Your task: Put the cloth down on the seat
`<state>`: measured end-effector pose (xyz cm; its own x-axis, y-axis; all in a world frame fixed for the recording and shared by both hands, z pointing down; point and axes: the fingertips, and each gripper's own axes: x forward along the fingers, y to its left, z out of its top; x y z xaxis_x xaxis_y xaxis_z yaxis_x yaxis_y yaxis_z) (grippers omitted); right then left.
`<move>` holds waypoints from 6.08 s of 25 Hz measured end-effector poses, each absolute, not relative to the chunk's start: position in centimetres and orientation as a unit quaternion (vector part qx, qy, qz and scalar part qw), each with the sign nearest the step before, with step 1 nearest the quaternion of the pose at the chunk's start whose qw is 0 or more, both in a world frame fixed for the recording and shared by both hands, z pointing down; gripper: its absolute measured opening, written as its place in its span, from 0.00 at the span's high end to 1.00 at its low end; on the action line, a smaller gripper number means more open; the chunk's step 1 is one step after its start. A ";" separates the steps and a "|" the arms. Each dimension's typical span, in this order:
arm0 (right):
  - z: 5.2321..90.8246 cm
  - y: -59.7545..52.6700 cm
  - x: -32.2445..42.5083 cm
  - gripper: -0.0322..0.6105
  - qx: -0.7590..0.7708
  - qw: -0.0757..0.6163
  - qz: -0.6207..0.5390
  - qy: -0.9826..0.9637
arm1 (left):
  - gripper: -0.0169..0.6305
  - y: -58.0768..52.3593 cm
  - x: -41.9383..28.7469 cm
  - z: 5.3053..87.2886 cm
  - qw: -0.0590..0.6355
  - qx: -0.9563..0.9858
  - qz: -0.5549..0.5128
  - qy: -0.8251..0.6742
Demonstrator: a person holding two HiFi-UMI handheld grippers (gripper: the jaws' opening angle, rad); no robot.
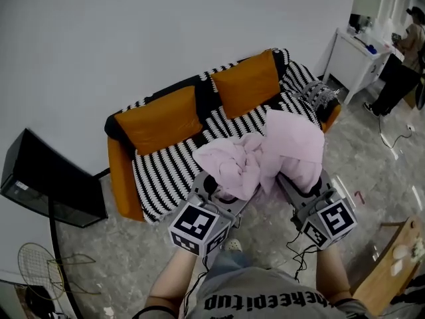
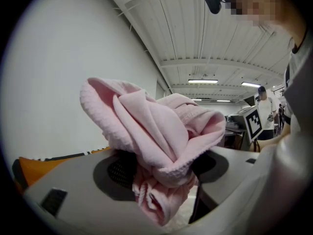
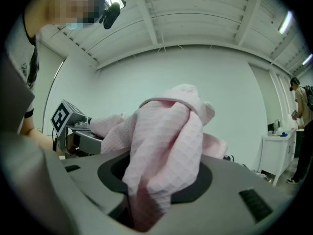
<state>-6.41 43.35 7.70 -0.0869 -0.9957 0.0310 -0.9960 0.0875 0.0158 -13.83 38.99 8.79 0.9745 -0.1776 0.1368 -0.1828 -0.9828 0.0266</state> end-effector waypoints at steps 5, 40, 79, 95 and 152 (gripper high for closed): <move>8.4 36.2 -7.6 0.65 0.678 0.025 0.012 -0.735 | 0.45 31.8 -15.0 9.6 0.029 0.994 0.065 -0.088; 8.2 18.1 4.9 0.65 0.569 0.049 0.027 -0.820 | 0.45 16.1 -3.4 9.8 0.071 0.969 0.059 -0.229; 11.9 11.4 15.4 0.65 0.476 0.054 0.042 -0.877 | 0.45 11.4 6.8 13.4 0.096 0.934 0.073 -0.336; 15.7 -0.3 13.1 0.65 0.457 0.080 0.077 -0.882 | 0.45 0.0 4.6 17.1 0.131 0.924 0.089 -0.348; 55.2 -9.9 10.2 0.64 0.381 0.257 0.300 -0.836 | 0.45 -8.7 1.6 55.5 0.329 0.842 0.266 -0.334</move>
